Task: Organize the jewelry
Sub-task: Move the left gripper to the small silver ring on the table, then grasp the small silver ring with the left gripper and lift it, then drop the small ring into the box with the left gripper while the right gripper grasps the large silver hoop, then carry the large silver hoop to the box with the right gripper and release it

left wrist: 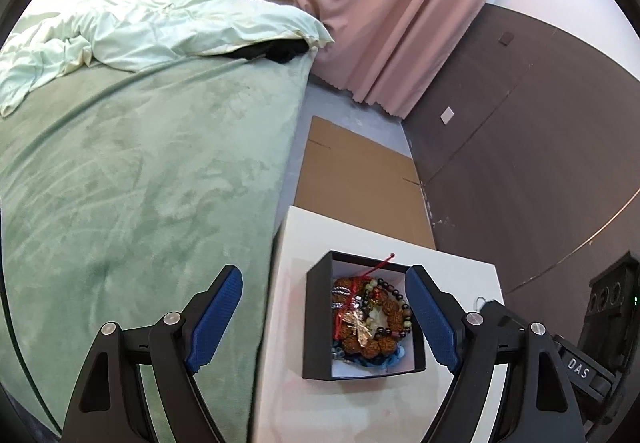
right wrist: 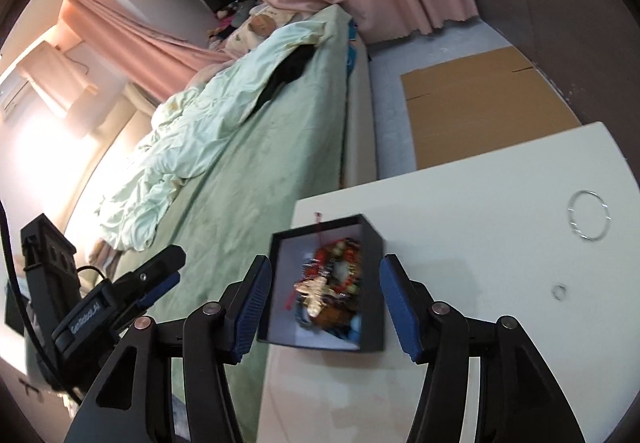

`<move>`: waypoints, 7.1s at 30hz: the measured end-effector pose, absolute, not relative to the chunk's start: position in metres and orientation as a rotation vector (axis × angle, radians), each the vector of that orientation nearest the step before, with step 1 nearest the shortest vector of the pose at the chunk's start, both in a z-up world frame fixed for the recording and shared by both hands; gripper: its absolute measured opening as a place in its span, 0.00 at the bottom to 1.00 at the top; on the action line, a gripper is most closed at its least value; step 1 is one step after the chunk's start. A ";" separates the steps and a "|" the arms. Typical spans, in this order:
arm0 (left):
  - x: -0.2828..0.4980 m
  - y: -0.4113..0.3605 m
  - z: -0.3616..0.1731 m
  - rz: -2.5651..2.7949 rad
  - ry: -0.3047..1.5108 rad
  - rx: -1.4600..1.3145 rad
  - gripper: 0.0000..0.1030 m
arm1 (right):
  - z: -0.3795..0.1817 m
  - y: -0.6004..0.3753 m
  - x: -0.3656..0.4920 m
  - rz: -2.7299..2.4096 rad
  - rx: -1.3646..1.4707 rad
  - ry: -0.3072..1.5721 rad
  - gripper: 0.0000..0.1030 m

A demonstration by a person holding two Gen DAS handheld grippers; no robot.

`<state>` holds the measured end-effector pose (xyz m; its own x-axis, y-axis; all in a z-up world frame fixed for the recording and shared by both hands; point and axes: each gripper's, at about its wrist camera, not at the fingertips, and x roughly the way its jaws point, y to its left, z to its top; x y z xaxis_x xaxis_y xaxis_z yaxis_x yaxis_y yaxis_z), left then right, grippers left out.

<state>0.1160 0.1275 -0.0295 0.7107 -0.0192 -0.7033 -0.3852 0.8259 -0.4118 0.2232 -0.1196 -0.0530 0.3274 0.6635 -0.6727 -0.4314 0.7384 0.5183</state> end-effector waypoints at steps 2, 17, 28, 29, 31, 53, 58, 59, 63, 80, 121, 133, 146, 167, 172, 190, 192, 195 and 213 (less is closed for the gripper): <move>0.118 0.123 -0.031 0.203 0.771 -0.574 0.84 | -0.049 -0.129 0.223 0.713 0.264 1.004 0.56; 0.135 0.040 -0.019 0.067 0.722 -0.468 0.99 | -0.035 -0.217 0.231 0.590 0.346 0.998 0.84; 0.151 -0.035 -0.031 -0.015 0.765 -0.351 0.99 | -0.026 -0.276 0.233 0.461 0.354 0.938 0.91; 0.153 -0.040 -0.033 -0.020 0.772 -0.345 0.99 | -0.026 -0.280 0.234 0.455 0.356 0.935 0.91; 0.157 -0.052 -0.038 -0.028 0.794 -0.325 0.99 | -0.025 -0.291 0.236 0.443 0.370 0.934 0.91; 0.210 -0.121 -0.099 -0.134 0.995 -0.209 0.52 | -0.047 -0.338 0.267 0.316 0.371 1.023 0.84; 0.227 -0.138 -0.115 -0.116 1.039 -0.170 0.39 | -0.050 -0.350 0.272 0.286 0.373 1.025 0.81; 0.230 -0.140 -0.118 -0.112 1.050 -0.158 0.36 | -0.051 -0.352 0.274 0.282 0.379 1.028 0.81; 0.240 -0.144 -0.129 -0.076 1.076 -0.132 0.31 | -0.056 -0.361 0.282 0.257 0.402 1.040 0.81; 0.246 -0.155 -0.133 -0.047 1.121 -0.034 0.20 | -0.063 -0.375 0.293 0.212 0.425 1.050 0.80; 0.207 -0.032 -0.049 0.010 0.888 -0.300 0.13 | -0.108 -0.283 0.320 0.363 0.256 1.197 0.74; 0.205 0.017 -0.045 0.013 0.869 -0.396 0.13 | -0.135 -0.230 0.343 0.235 0.058 1.242 0.74; 0.213 0.056 -0.057 0.035 0.915 -0.468 0.13 | -0.135 -0.190 0.347 0.196 -0.176 1.256 0.52; 0.184 0.069 -0.063 0.050 0.949 -0.559 0.72 | -0.091 -0.190 0.294 0.409 -0.031 1.164 0.48; 0.168 0.077 -0.056 0.075 0.931 -0.551 0.72 | -0.070 -0.183 0.277 0.498 0.034 1.097 0.48; 0.124 0.127 -0.019 0.119 0.762 -0.582 0.90 | -0.045 -0.101 0.231 0.781 0.148 1.028 0.48; 0.122 0.131 -0.017 0.132 0.748 -0.586 0.93 | -0.048 -0.092 0.227 0.792 0.139 1.036 0.48; 0.119 0.139 -0.017 0.144 0.745 -0.602 0.93 | -0.055 -0.076 0.220 0.810 0.121 1.053 0.48; 0.106 0.142 -0.012 0.154 0.722 -0.603 0.93 | -0.067 -0.097 0.219 0.825 0.224 1.121 0.54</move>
